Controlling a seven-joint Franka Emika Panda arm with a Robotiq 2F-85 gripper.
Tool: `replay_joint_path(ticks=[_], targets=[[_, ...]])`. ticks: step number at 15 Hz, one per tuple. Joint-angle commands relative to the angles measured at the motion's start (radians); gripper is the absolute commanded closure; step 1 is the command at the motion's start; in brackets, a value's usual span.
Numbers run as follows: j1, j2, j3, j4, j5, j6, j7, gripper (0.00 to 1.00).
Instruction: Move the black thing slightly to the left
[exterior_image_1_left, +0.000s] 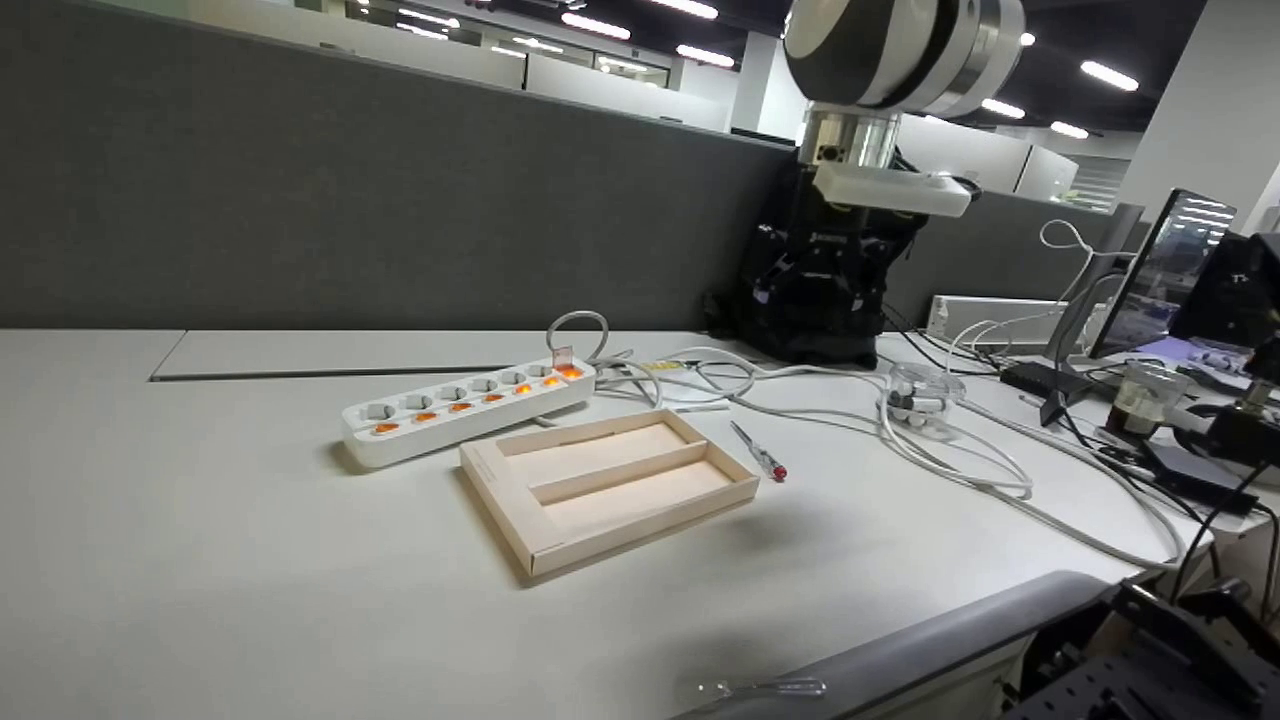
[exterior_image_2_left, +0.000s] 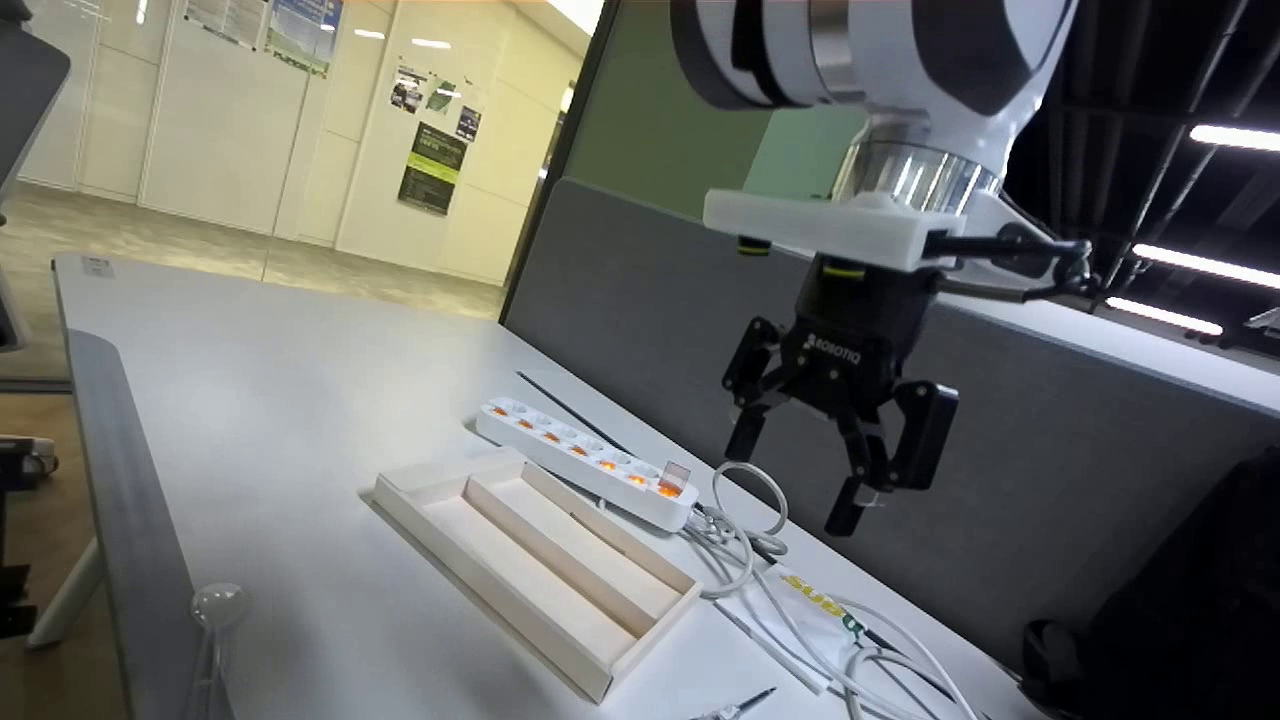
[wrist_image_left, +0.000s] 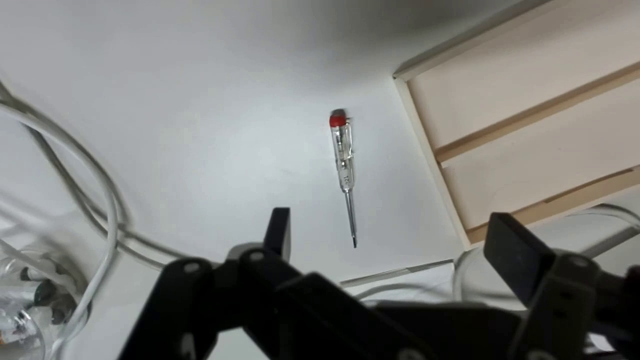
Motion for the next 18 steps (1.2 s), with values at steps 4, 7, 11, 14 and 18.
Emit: replay_joint_path(ticks=[4, 7, 11, 14, 18], targets=[[0.018, 0.191, -0.046, 0.028, -0.01, 0.168, 0.159, 0.0], [0.002, 0.253, -0.037, 0.042, 0.058, 0.186, 0.112, 0.0], [-0.015, 0.318, -0.021, 0.079, 0.131, 0.175, 0.057, 0.0], [-0.021, 0.363, -0.014, 0.115, 0.155, 0.171, 0.024, 0.0], [-0.02, 0.418, -0.015, 0.16, 0.16, 0.173, 0.005, 0.0]])
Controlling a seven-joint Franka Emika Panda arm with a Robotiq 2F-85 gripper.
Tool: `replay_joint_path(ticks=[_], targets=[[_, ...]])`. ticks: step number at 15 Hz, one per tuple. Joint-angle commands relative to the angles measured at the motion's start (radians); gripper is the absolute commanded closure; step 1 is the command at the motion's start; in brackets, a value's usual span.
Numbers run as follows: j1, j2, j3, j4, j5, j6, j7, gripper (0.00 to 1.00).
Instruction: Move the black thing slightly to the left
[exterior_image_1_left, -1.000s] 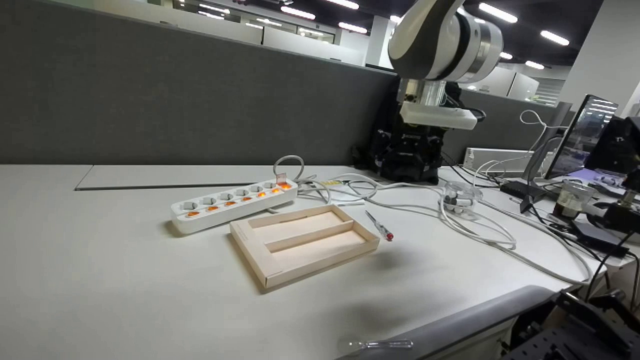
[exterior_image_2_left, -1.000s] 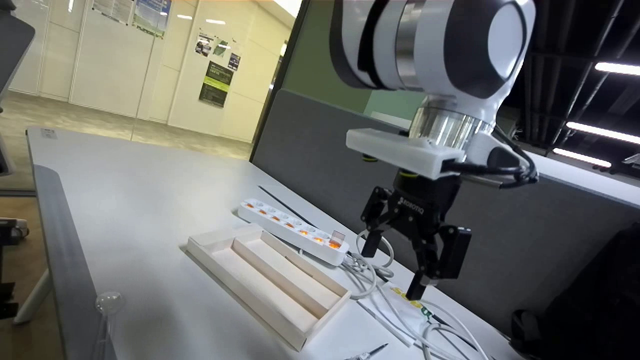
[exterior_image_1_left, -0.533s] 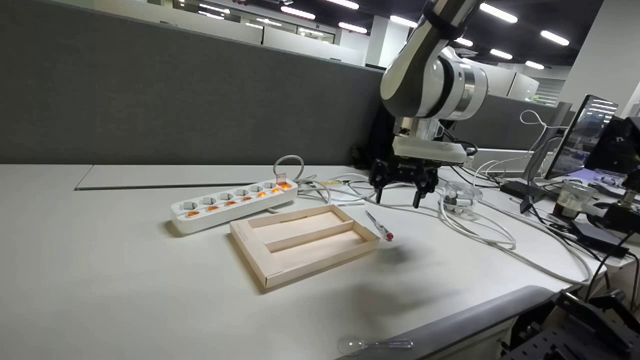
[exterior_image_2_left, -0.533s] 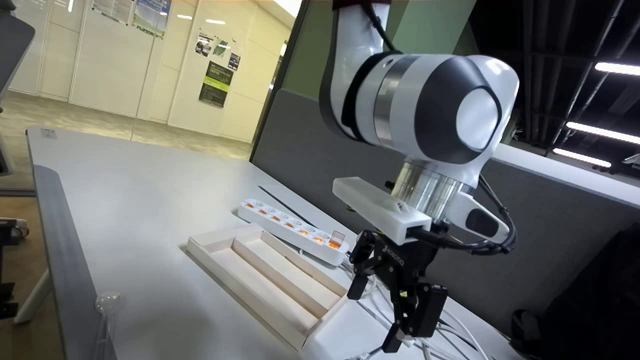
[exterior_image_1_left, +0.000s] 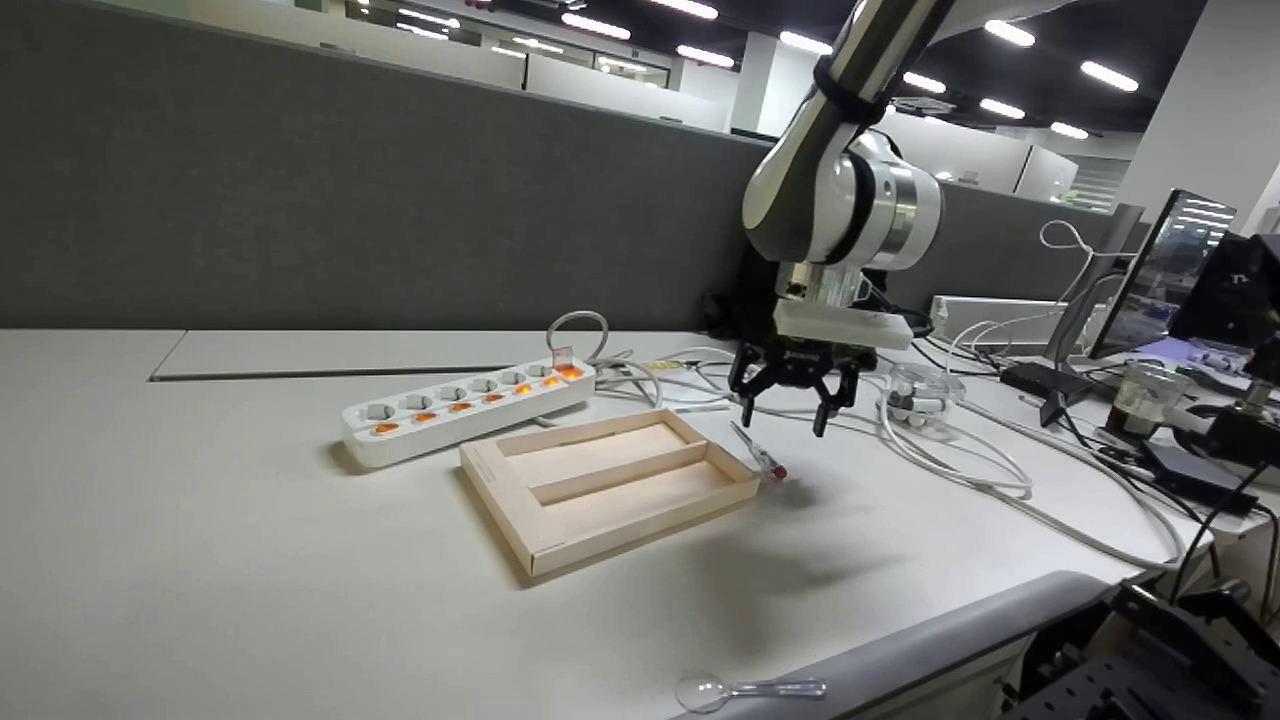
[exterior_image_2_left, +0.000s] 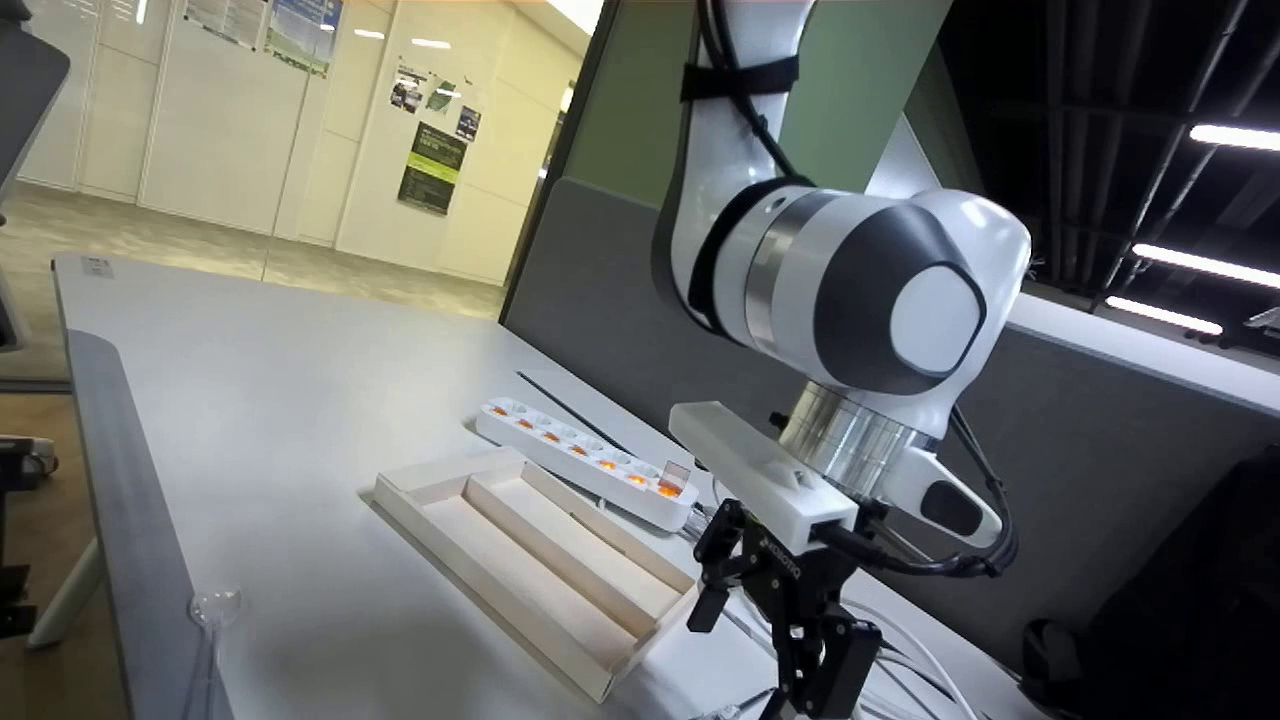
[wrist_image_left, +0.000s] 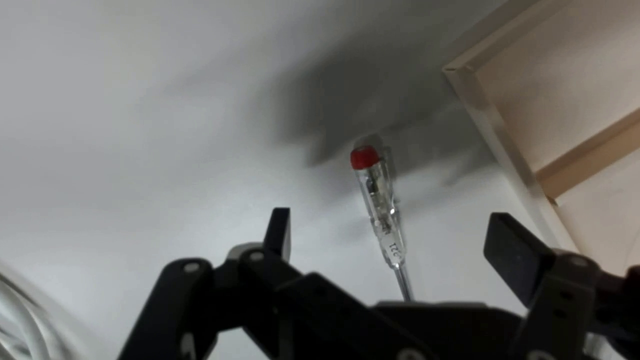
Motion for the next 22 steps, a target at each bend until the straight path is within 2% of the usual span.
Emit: replay_joint_path(ticks=[1, 7, 8, 9, 20, 22], targets=[[-0.014, 0.054, 0.013, 0.06, 0.015, -0.014, -0.023, 0.0], [0.0, 0.127, 0.009, 0.111, 0.002, -0.013, -0.018, 0.0], [0.002, 0.137, 0.009, 0.117, 0.002, -0.011, -0.016, 0.25], [0.001, 0.145, 0.011, 0.123, 0.003, -0.011, -0.018, 0.26], [-0.005, 0.145, 0.017, 0.132, 0.014, 0.003, -0.019, 0.93], [0.003, 0.124, 0.014, 0.116, 0.008, 0.012, -0.018, 0.93]])
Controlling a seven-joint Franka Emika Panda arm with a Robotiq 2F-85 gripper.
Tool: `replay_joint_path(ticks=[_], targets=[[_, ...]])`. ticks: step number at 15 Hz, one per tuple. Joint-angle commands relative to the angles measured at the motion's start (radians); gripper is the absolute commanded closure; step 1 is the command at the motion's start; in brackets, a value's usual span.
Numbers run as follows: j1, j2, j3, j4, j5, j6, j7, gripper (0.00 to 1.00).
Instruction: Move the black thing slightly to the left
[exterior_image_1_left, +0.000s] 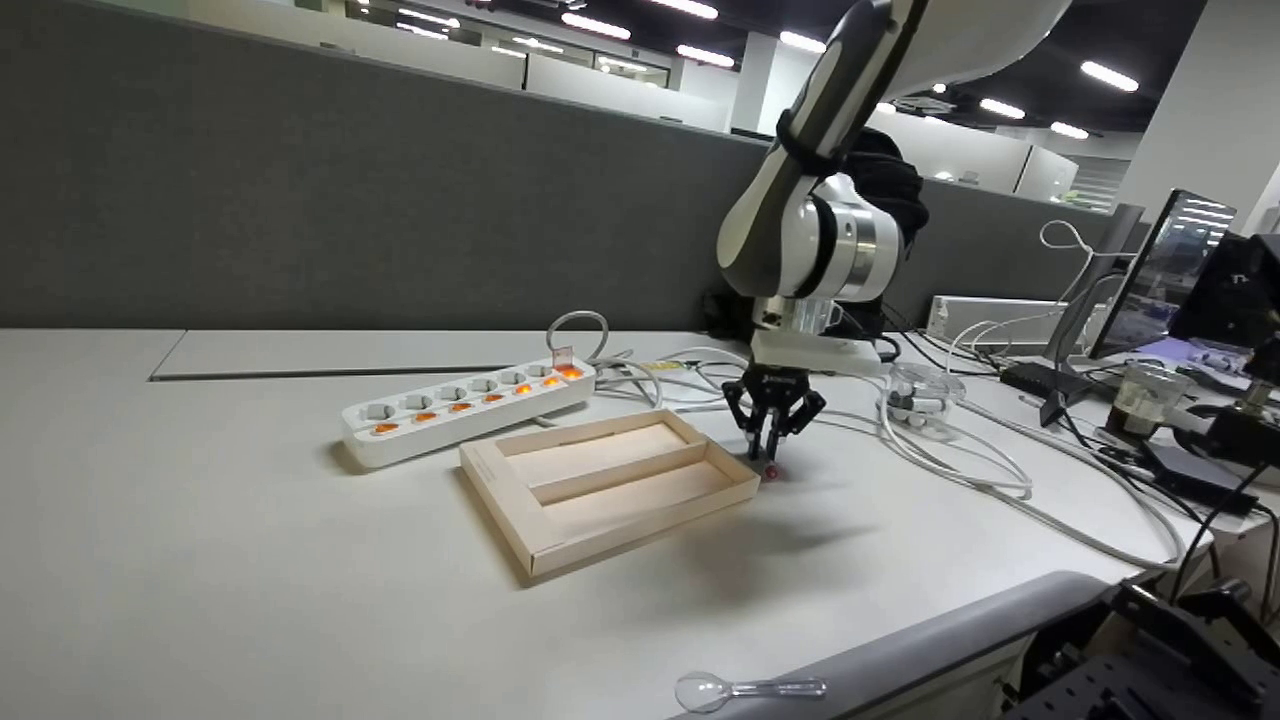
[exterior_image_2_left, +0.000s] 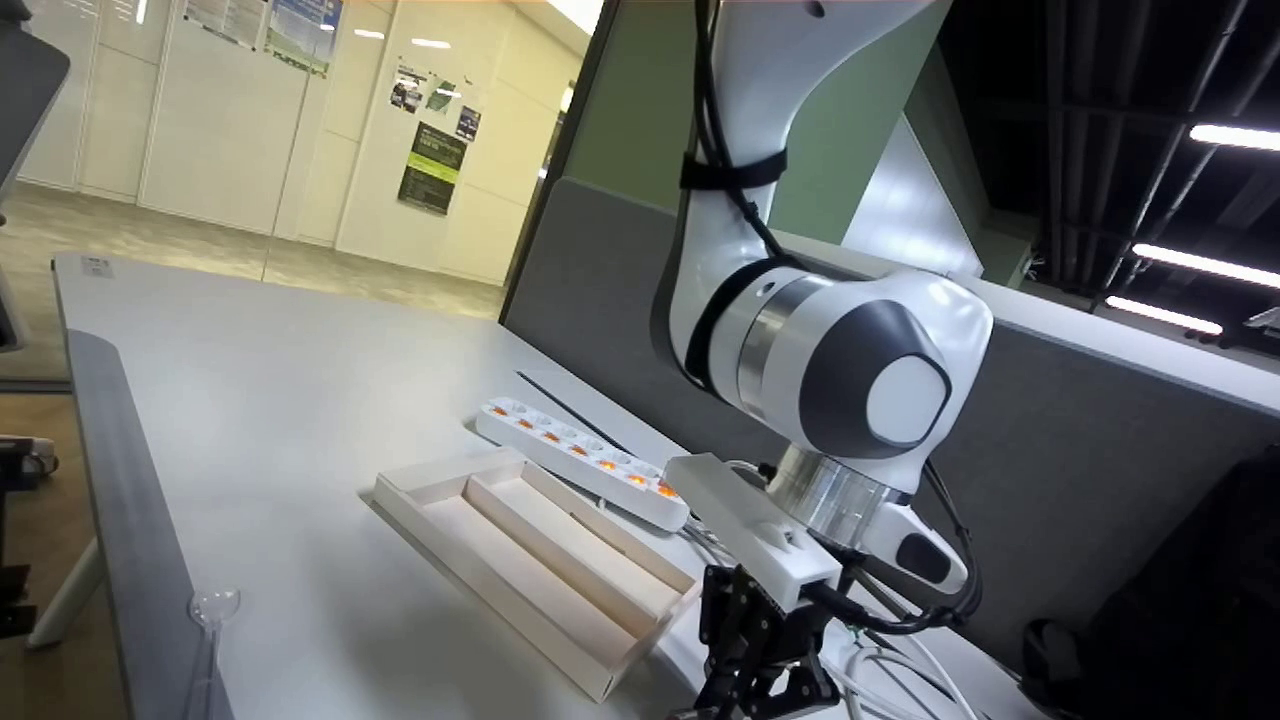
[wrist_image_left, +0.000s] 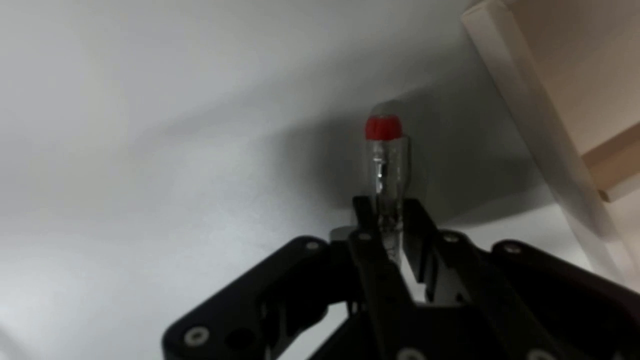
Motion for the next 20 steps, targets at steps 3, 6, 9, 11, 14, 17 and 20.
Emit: replay_joint_path(ticks=[3, 6, 9, 11, 14, 17, 20], targets=[[0.02, -0.072, -0.002, -0.03, -0.007, 0.032, 0.003, 0.93], [0.054, -0.119, -0.003, -0.032, -0.033, 0.03, 0.0, 0.93], [0.083, -0.145, 0.015, -0.024, -0.048, 0.025, -0.008, 0.93], [0.105, -0.148, 0.03, -0.021, -0.055, 0.032, -0.01, 0.93], [0.134, -0.133, 0.057, -0.017, -0.057, 0.034, -0.008, 0.93], [0.157, -0.116, 0.082, -0.019, -0.054, 0.035, -0.01, 0.93], [0.171, -0.097, 0.096, -0.015, -0.049, 0.033, -0.007, 0.93]])
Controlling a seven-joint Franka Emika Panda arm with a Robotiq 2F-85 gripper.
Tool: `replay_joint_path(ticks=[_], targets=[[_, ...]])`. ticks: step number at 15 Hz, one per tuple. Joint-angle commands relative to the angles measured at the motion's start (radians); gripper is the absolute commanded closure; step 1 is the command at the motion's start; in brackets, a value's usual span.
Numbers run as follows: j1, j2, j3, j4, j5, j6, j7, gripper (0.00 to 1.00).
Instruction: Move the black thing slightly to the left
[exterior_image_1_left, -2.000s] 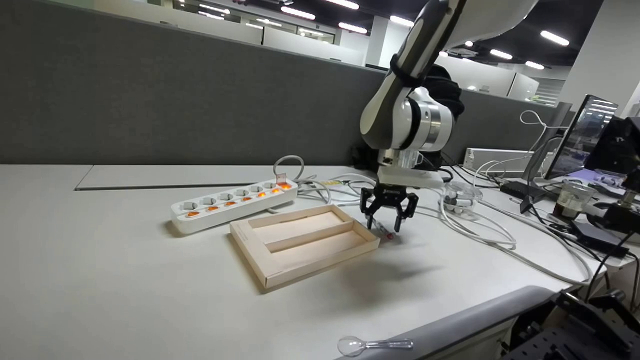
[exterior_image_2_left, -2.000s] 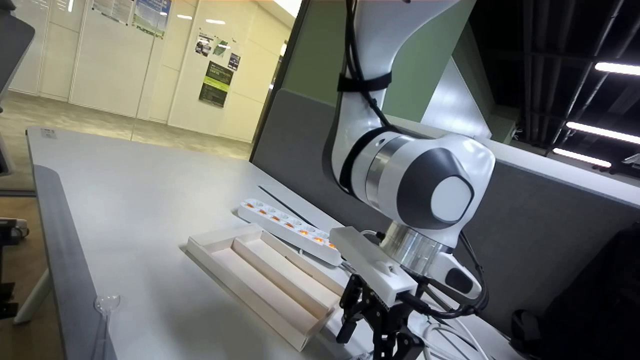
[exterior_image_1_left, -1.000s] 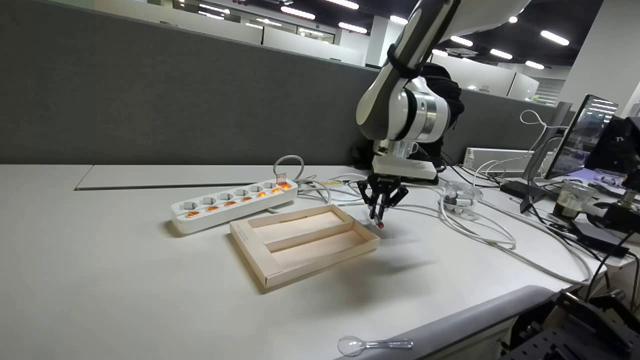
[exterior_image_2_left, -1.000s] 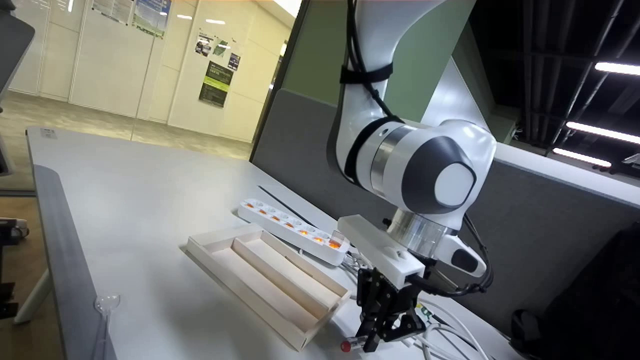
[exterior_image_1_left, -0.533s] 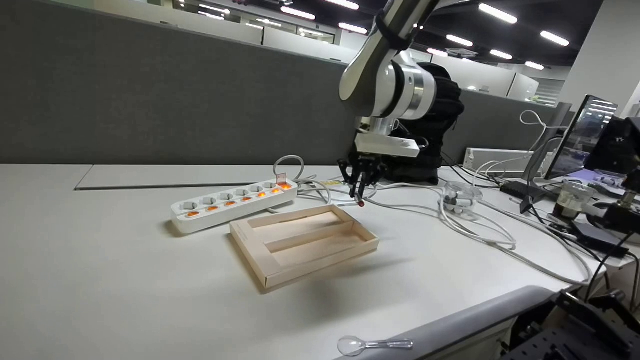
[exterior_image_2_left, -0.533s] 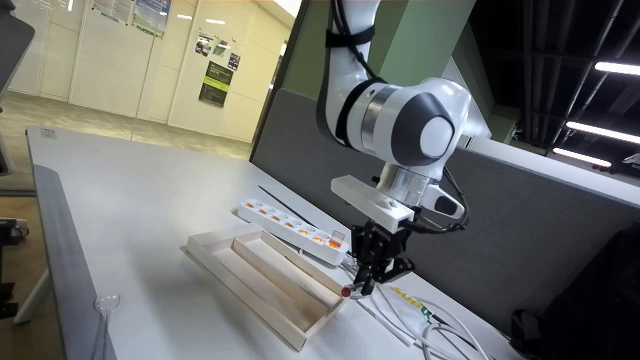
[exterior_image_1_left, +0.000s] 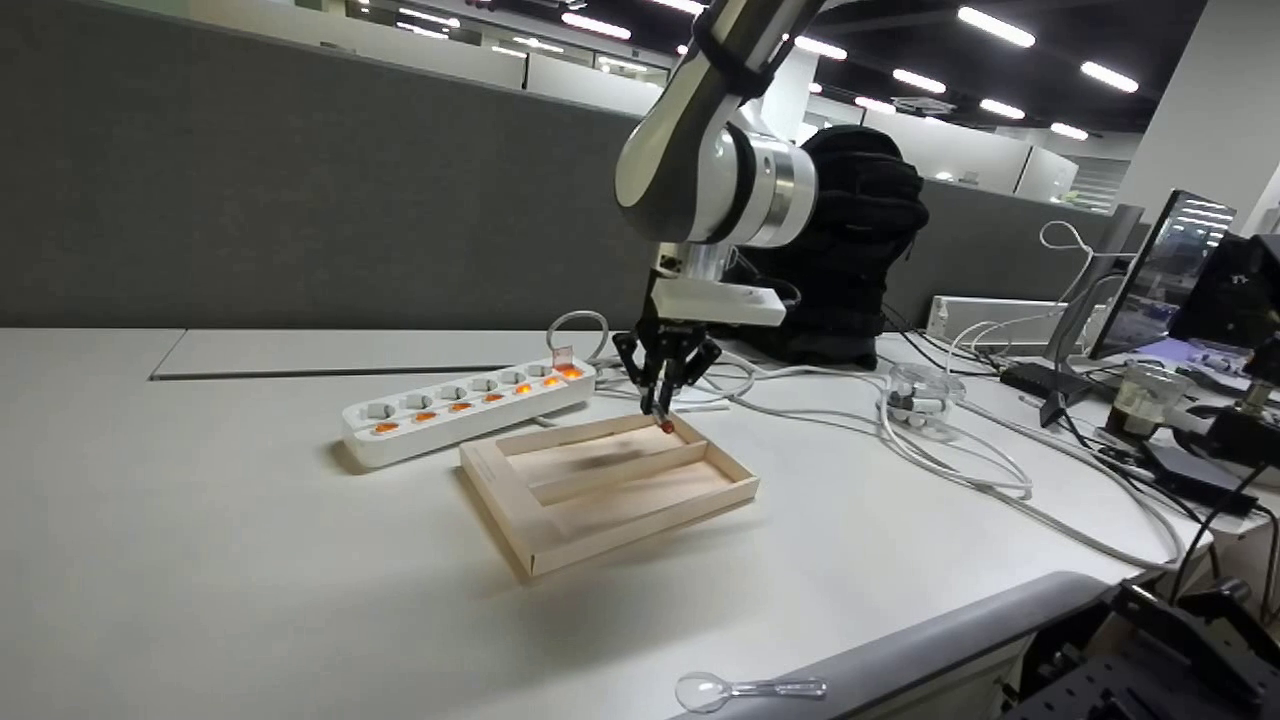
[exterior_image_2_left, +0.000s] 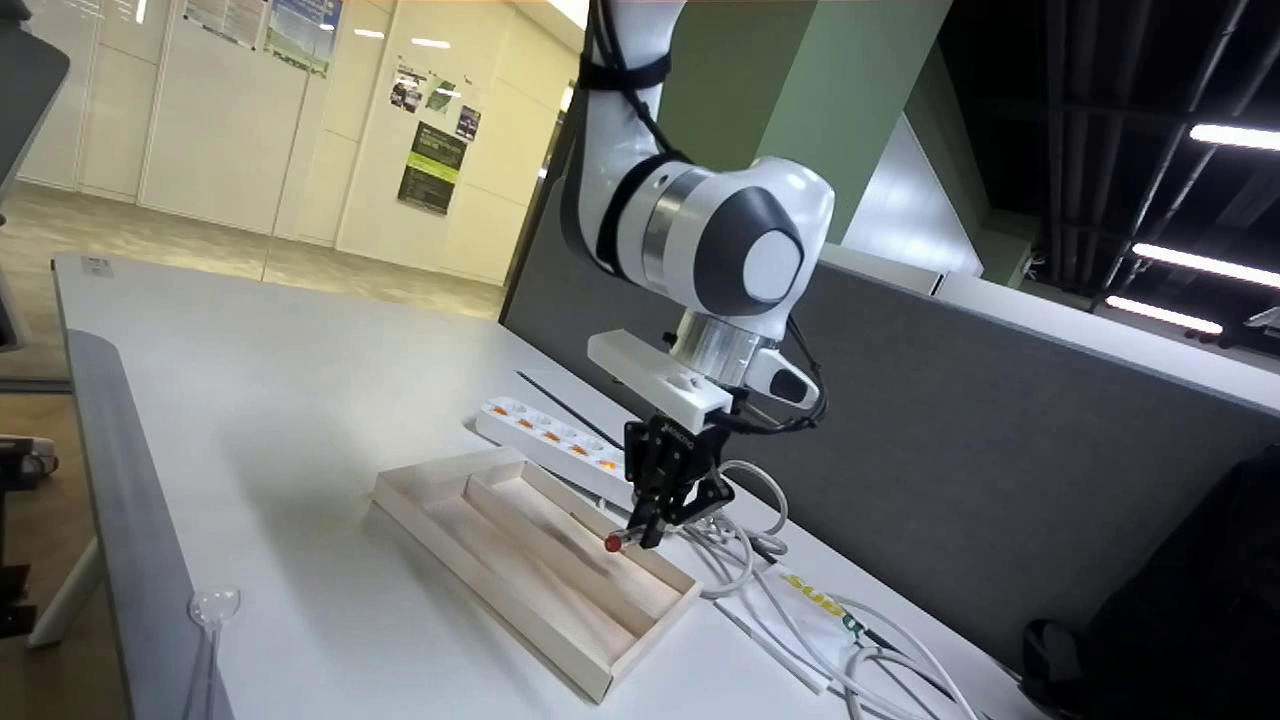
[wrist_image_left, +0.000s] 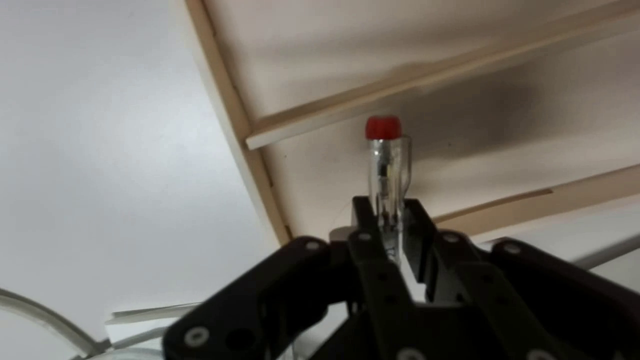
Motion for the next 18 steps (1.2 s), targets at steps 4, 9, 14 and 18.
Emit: replay_joint_path(ticks=[4, 9, 14, 18], targets=[[0.004, 0.021, 0.018, -0.002, 0.003, 0.005, 0.005, 0.93], [0.004, 0.029, 0.016, -0.002, 0.007, 0.005, 0.011, 0.45], [-0.013, 0.017, 0.029, -0.005, 0.025, -0.021, -0.001, 0.17], [-0.027, -0.022, 0.026, -0.006, 0.065, -0.132, 0.023, 0.0]])
